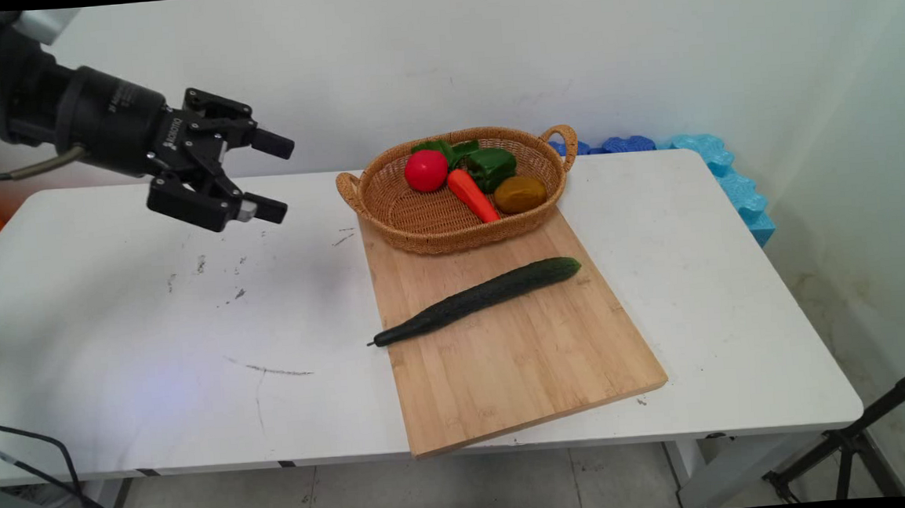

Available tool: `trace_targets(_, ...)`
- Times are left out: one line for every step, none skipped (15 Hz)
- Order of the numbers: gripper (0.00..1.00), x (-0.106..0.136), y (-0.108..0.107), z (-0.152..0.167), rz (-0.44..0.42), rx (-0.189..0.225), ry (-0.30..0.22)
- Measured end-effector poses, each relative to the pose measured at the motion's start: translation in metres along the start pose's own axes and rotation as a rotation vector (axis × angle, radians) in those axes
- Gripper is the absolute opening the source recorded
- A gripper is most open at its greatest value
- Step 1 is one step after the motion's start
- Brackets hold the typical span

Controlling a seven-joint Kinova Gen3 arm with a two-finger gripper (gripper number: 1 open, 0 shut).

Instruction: Pick up the cucumber from the cutting board

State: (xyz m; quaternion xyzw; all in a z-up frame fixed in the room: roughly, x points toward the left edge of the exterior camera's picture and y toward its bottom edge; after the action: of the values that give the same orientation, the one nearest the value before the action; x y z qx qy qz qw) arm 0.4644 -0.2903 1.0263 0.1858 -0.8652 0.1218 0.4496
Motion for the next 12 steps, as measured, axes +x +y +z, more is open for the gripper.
trace_targets(1.0, 0.0, -0.001, 0.004, -0.006, 0.006, -0.006)
trace_targets(1.0, 0.0, -0.002, 0.01, -0.012, 0.013, -0.018)
trace_targets(1.0, 0.0, -0.003, 0.015, -0.022, 0.022, -0.029)
trace_targets(1.0, 0.0, -0.004, 0.024, -0.037, 0.032, -0.044)
trace_targets(1.0, 0.0, -0.004, 0.032, -0.049, 0.04, -0.057)
trace_targets(1.0, 0.0, -0.005, 0.044, -0.066, 0.05, -0.072)
trace_targets(1.0, 0.001, -0.005, 0.058, -0.084, 0.058, -0.087)
trace_targets(1.0, 0.001, -0.005, 0.07, -0.1, 0.065, -0.103)
trace_targets(1.0, 0.001, -0.005, 0.079, -0.112, 0.071, -0.113)
trace_targets(1.0, 0.001, -0.004, 0.094, -0.132, 0.081, -0.132)
trace_targets(1.0, 0.002, -0.003, 0.108, -0.15, 0.092, -0.148)
trace_targets(1.0, 0.003, -0.003, 0.125, -0.171, 0.102, -0.165)
